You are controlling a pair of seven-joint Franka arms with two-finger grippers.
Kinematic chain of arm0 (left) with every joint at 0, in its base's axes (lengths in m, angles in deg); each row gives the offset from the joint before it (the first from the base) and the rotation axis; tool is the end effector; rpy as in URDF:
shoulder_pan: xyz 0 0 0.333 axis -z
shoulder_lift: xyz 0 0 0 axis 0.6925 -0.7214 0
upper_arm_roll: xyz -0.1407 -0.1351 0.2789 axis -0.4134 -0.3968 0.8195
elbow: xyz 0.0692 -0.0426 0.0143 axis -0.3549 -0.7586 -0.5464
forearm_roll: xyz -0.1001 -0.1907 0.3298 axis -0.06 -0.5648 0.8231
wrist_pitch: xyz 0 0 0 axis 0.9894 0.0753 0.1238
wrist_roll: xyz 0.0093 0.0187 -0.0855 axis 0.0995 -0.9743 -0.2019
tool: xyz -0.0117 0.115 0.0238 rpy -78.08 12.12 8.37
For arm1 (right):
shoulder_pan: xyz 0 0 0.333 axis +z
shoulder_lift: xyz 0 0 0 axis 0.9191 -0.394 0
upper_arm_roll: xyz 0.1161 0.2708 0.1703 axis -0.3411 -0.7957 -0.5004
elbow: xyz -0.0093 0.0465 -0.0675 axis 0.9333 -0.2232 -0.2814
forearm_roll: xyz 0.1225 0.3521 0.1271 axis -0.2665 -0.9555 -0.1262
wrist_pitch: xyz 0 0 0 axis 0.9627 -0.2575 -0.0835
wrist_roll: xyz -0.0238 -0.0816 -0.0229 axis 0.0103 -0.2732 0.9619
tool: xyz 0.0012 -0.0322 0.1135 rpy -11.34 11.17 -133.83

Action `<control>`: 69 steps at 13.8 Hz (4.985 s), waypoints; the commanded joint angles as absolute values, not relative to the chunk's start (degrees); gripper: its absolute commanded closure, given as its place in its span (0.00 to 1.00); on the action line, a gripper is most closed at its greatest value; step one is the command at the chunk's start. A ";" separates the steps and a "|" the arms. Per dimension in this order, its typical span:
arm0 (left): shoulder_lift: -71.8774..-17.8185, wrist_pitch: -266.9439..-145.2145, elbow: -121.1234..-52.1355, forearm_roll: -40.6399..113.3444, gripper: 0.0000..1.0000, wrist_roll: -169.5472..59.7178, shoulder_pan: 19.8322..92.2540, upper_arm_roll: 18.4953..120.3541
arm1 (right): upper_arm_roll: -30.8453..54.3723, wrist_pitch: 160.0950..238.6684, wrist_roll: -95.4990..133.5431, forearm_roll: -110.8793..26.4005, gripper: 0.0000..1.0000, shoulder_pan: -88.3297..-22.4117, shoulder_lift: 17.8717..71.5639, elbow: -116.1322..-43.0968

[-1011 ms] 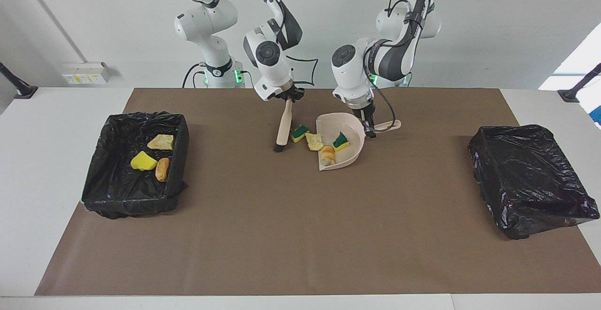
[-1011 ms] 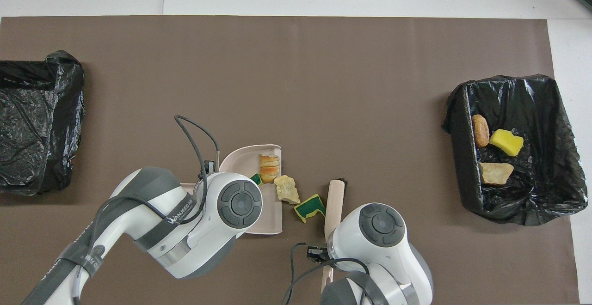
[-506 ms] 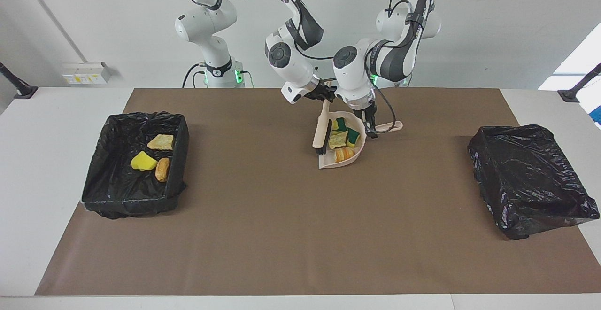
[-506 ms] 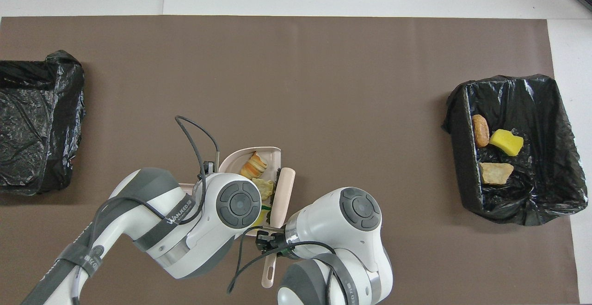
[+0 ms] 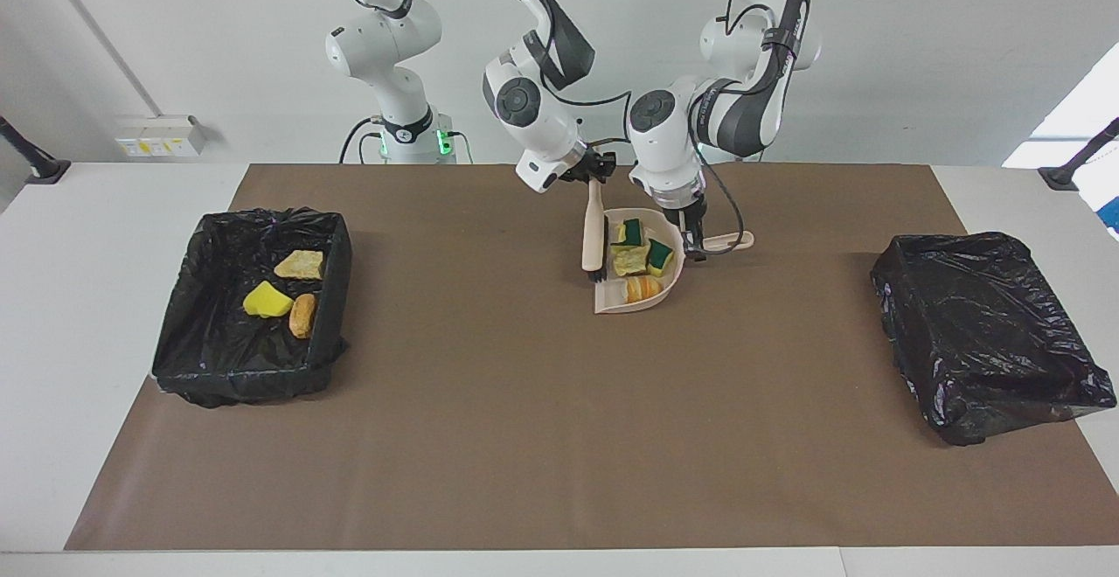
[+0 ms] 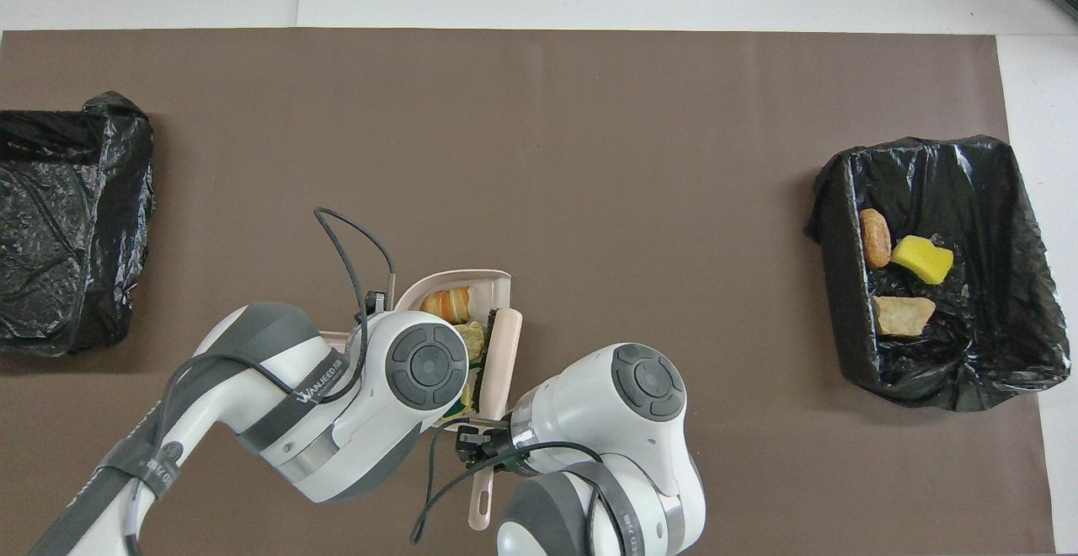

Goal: Sweep and dump trash in bin

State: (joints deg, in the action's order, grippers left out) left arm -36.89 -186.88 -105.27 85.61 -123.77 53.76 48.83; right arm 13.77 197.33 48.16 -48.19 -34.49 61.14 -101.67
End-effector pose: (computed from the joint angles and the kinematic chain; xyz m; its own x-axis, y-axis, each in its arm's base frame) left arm 0.4394 -0.2614 0.3603 -0.1718 -0.9136 -0.3684 -0.9820 0.1885 -0.0093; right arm 0.3839 0.3469 0.4062 0.9202 0.0433 -0.3890 -0.1154 -0.9197 -0.3753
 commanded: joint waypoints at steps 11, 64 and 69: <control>-30.92 -188.19 -96.37 76.17 1.00 -145.04 53.41 77.43 | 12.72 195.76 69.27 -26.06 1.00 -23.13 59.19 -96.62; -45.16 -176.86 -81.23 143.40 1.00 -140.06 50.95 88.19 | 20.37 173.19 27.02 -9.64 0.00 -67.16 63.31 -69.64; -42.79 -180.01 -80.27 142.80 1.00 -140.32 50.68 86.61 | 19.75 172.84 25.70 -9.99 0.00 -64.60 64.19 -71.23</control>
